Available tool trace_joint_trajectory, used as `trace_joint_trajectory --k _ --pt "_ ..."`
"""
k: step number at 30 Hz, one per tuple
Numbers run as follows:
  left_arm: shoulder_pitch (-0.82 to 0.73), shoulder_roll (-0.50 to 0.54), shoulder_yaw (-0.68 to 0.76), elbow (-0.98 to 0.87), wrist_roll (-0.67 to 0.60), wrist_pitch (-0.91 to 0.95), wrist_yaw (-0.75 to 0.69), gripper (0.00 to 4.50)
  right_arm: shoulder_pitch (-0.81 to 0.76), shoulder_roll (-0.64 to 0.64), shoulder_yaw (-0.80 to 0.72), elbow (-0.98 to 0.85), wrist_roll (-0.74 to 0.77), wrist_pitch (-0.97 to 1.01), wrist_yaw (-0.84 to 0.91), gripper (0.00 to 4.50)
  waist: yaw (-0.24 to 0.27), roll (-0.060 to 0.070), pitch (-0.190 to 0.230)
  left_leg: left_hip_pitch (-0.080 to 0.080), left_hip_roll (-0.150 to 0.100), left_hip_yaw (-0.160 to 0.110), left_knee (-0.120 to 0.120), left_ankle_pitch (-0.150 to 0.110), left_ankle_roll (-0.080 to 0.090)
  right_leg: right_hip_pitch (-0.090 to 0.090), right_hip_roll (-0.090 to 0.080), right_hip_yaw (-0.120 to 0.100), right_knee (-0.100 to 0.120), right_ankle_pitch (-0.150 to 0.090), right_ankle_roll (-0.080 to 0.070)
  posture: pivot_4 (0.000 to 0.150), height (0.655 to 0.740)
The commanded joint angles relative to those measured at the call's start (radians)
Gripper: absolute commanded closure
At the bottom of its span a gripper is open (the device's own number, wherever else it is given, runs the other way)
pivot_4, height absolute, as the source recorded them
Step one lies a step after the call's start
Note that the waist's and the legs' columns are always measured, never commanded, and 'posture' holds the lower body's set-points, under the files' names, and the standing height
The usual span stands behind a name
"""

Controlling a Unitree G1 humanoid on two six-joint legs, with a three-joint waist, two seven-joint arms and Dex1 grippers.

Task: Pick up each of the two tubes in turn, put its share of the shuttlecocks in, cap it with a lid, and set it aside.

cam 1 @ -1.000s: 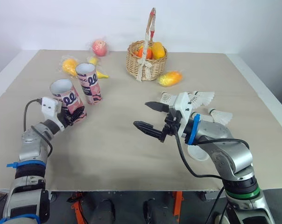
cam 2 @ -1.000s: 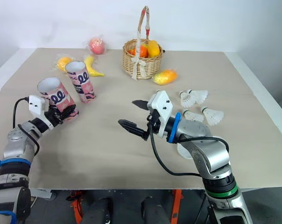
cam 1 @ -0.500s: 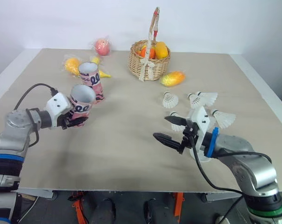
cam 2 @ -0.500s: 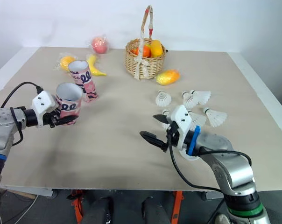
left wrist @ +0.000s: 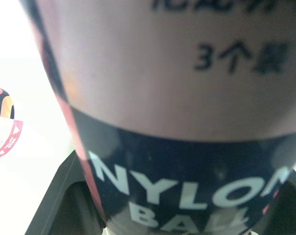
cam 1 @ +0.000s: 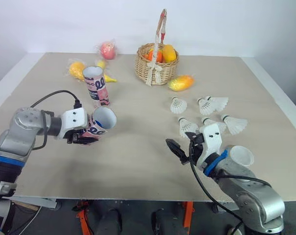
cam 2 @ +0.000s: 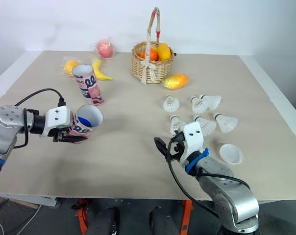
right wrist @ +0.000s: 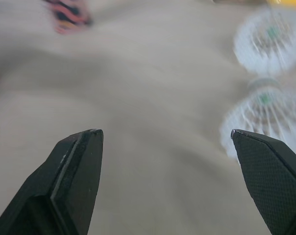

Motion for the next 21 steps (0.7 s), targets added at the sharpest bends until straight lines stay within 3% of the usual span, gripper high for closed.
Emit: trace_joint_trajectory --k 1,10,20,21 --pt "-0.001 -0.024 -0.032 -0.004 0.000 -0.001 -0.035 1.57 -0.046 0.034 0.039 0.028 -0.058 -0.020 -0.055 0.00 -0.001 0.000 0.000 0.000 0.000 0.000 0.000 0.000 0.000 0.000 0.000 0.000 0.000 0.000 0.000 0.150 0.7400" --pt "0.004 -0.023 -0.044 -0.005 0.037 -0.016 -0.046 1.57 -0.107 0.043 0.069 0.181 -0.173 -0.102 -0.068 0.00 0.002 0.002 -0.001 0.000 -0.001 -0.001 0.000 0.000 0.000 0.000 0.000 0.000 0.000 0.000 0.000 0.150 0.7400" --pt "0.051 -0.048 -0.001 -0.106 -0.037 0.024 -0.055 1.57 -0.208 0.064 0.095 0.398 -0.282 -0.243 -0.051 0.00 0.001 0.002 -0.001 0.000 -0.001 -0.001 0.000 0.000 0.000 0.000 0.000 0.000 0.000 0.001 -0.001 0.150 0.7400" --pt "0.056 -0.048 0.002 -0.111 -0.036 0.022 -0.051 1.63 -0.209 0.061 0.100 0.410 -0.292 -0.259 -0.046 0.57 0.001 0.002 -0.001 0.000 -0.002 0.000 0.000 0.000 0.000 0.000 -0.001 0.000 0.000 0.001 -0.001 0.150 0.7400"
